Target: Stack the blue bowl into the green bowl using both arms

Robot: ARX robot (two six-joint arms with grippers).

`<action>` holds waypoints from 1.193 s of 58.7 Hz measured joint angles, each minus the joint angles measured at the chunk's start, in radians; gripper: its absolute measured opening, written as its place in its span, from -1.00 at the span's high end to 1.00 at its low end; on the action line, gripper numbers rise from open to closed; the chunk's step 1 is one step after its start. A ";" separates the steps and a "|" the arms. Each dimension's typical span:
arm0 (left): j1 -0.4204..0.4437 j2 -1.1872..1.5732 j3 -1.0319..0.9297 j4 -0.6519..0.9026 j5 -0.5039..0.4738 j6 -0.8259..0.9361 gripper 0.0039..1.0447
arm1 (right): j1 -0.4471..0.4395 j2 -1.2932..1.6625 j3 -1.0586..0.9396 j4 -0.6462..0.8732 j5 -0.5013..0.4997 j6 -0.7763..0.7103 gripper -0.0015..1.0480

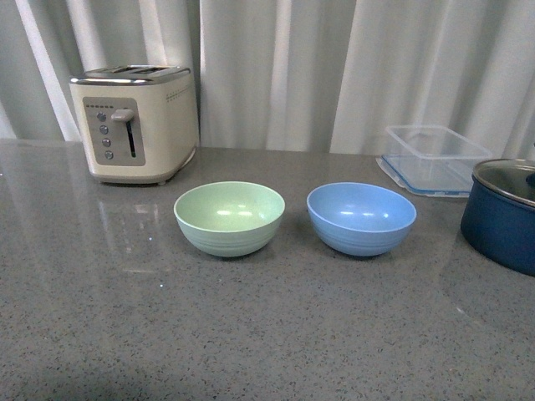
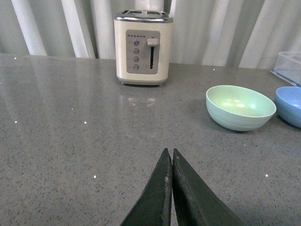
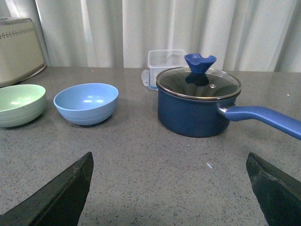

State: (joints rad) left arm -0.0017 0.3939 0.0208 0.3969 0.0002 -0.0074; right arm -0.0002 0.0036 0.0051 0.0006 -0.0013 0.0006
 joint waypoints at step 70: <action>0.000 -0.390 0.000 -0.396 0.000 0.000 0.16 | 0.000 0.000 0.000 0.000 0.000 0.000 -0.81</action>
State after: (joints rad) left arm -0.0017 0.0036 0.0208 0.0006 -0.0002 -0.0078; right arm -0.0002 0.0036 0.0051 0.0006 -0.0013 0.0002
